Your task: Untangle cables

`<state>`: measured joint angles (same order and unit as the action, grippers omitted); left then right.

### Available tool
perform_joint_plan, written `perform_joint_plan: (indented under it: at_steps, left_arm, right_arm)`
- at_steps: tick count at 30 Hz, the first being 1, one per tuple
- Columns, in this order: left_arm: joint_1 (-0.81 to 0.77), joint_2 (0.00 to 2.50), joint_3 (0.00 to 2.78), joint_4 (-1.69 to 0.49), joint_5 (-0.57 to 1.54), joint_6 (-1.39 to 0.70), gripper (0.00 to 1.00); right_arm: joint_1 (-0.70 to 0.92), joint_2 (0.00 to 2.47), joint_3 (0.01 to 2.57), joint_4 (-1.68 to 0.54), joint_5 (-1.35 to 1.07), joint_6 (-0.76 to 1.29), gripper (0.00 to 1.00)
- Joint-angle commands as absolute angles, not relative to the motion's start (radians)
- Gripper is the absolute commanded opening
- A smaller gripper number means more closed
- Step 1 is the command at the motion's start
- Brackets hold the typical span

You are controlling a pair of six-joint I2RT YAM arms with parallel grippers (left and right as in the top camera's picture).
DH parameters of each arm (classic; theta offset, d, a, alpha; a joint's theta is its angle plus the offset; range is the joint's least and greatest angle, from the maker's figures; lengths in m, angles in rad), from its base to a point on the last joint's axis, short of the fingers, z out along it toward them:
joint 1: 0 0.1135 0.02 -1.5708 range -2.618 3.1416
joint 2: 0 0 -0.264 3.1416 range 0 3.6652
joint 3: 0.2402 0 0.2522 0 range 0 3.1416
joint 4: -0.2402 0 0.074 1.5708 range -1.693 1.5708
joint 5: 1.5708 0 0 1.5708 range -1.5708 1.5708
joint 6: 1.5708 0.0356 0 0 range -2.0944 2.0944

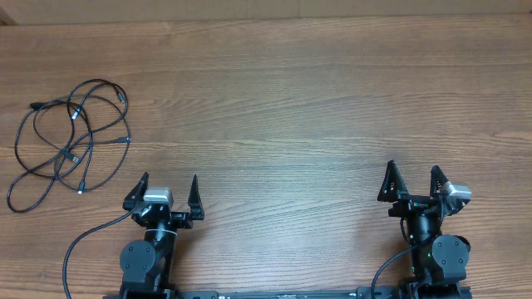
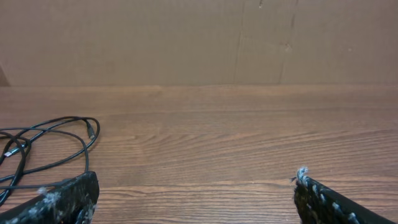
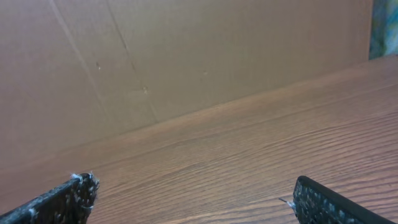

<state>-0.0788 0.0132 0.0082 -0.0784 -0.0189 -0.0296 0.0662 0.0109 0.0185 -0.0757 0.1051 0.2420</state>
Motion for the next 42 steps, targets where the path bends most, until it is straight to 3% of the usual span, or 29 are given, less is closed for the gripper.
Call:
perform_joint_plan:
  at_steps: [1,7,17,42]
  left_arm:
    - [-0.084,0.005,0.005,-0.078,-0.009,-0.037,1.00]
    - [-0.084,0.005,0.005,-0.078,-0.009,-0.037,1.00]
    - [-0.084,0.005,0.005,-0.078,-0.009,-0.037,1.00]
    - [-0.084,0.005,0.005,-0.078,-0.009,-0.037,1.00]
  right_arm:
    - [0.070,0.002,0.008,-0.073,0.111,0.243,1.00]
    - [0.077,0.002,0.008,-0.073,0.111,0.188,1.00]
    - [0.093,0.002,0.008,-0.084,-0.003,-0.081,1.00]
    - [0.050,0.002,0.008,-0.084,-0.013,-0.080,1.00]
